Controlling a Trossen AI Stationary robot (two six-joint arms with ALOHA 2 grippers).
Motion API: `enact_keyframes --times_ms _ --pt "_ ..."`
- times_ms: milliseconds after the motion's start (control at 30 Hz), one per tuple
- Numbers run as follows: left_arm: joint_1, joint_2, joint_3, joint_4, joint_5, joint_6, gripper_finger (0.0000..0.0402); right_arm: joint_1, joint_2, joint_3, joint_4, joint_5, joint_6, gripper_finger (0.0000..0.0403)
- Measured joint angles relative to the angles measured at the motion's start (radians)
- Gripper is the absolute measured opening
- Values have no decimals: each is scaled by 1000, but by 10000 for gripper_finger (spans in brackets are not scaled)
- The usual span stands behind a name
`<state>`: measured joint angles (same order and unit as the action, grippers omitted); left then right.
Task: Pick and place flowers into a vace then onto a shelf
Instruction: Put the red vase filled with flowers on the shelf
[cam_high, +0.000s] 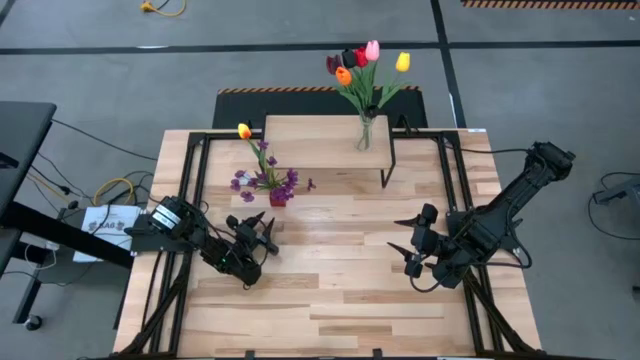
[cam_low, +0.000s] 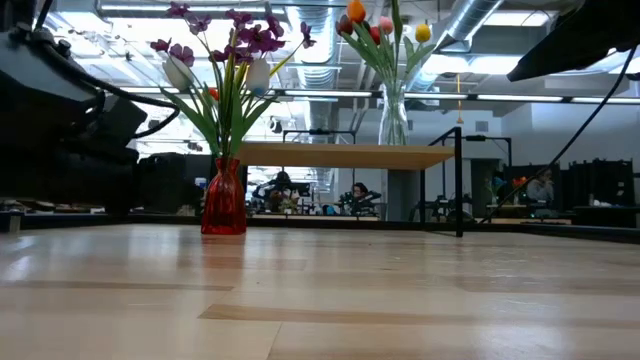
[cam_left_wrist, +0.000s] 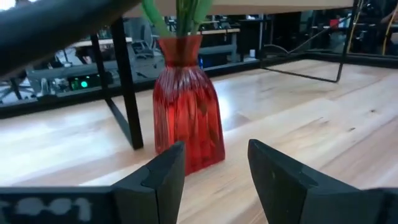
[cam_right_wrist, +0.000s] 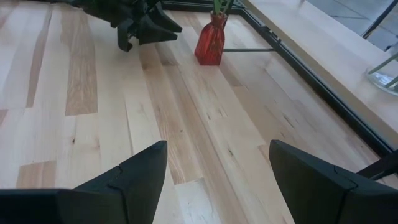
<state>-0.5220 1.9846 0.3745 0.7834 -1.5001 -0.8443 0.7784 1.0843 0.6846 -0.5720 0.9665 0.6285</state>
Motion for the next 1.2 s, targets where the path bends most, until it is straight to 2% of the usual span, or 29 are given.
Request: enact_keyframes --times_ms 167,367,500,867,1033,1200 --pt "3 0 41 0 -1 123 166 0 0 0 0 0 0 276" --pt "33 0 78 -1 132 175 168 0 0 0 5 0 0 276" --pt "64 0 77 -2 213 173 186 0 0 0 19 -3 0 276" --pt "50 0 89 -2 125 172 278 0 0 0 28 -26 0 276" --pt "45 0 104 -10 76 170 293 0 0 0 29 -27 0 276" --pt "50 0 105 -11 69 159 294 0 0 0 34 -53 0 276"
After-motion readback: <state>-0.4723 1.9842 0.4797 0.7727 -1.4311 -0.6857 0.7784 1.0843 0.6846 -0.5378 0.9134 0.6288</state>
